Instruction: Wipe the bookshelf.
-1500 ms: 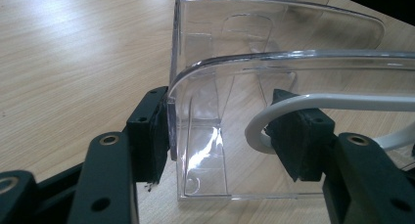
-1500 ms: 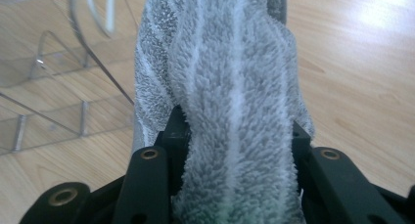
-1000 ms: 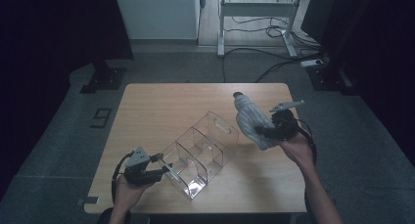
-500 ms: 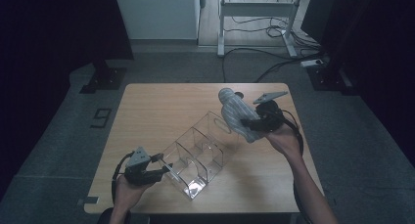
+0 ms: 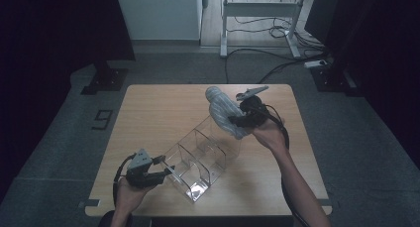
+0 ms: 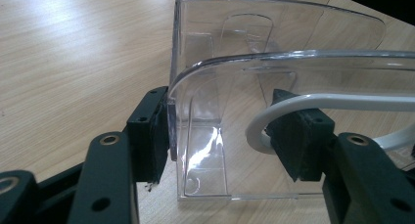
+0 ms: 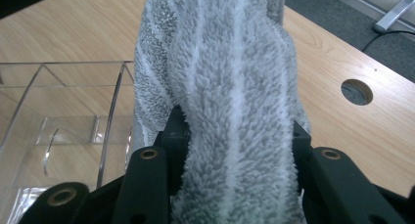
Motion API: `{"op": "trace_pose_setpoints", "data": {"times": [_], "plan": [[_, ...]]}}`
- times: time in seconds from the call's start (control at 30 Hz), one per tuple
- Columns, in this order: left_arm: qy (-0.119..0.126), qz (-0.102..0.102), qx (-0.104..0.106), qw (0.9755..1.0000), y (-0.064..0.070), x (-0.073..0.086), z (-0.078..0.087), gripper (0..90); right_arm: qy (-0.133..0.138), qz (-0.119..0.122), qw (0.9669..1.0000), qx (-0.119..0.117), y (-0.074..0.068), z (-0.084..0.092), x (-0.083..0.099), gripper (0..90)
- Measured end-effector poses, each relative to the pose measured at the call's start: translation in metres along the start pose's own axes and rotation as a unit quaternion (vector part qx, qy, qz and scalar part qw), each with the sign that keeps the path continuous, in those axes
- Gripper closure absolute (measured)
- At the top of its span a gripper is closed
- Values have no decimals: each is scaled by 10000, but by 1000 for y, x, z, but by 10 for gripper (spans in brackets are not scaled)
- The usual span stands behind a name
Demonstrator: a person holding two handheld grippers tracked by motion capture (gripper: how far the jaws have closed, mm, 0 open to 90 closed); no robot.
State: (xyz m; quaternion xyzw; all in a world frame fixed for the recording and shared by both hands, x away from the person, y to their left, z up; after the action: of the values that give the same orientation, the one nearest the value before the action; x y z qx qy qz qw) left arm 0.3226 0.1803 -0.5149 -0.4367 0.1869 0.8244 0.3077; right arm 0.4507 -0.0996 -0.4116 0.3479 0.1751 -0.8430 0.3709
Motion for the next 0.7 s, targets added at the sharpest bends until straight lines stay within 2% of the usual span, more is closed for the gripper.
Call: {"op": "trace_pose_setpoints", "data": {"times": [0.17,0.2,0.23,0.4,0.43,0.6,0.7], "plan": [[-12,-9,-6,10000,0,0,0,425,-95,55,9999,39,-4,-23,-11,584],[-12,-9,-6,10000,0,0,0,426,-95,55,9999,39,-4,-23,-11,584],[-15,-17,-24,10000,0,0,0,426,-178,143,9997,109,-4,-31,-13,583],[-21,-41,-60,10000,1,-1,0,428,-302,152,9994,114,-7,-47,-14,581],[-39,-53,-72,10000,1,-1,0,428,-388,194,9989,176,-7,-54,-14,579],[-40,-59,-97,9999,1,-1,0,430,-466,189,9985,199,-7,-61,-15,586],[-59,-84,-189,9998,2,-2,0,434,-628,254,9974,226,-7,-67,-13,598]]}}
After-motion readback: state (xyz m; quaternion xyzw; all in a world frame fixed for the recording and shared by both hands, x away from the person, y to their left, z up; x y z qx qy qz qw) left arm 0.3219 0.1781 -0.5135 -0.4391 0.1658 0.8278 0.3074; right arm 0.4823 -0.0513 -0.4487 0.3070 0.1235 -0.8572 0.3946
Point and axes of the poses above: each handheld gripper's, and its own axes: z roughly backward along the jaws, x roughly out of its underside, y roughly to its right, the point moved 7 cm from there along -z, roughly forward along the jaws, and after that the axes turned 5 degrees about -x, right-handed, at the moved point
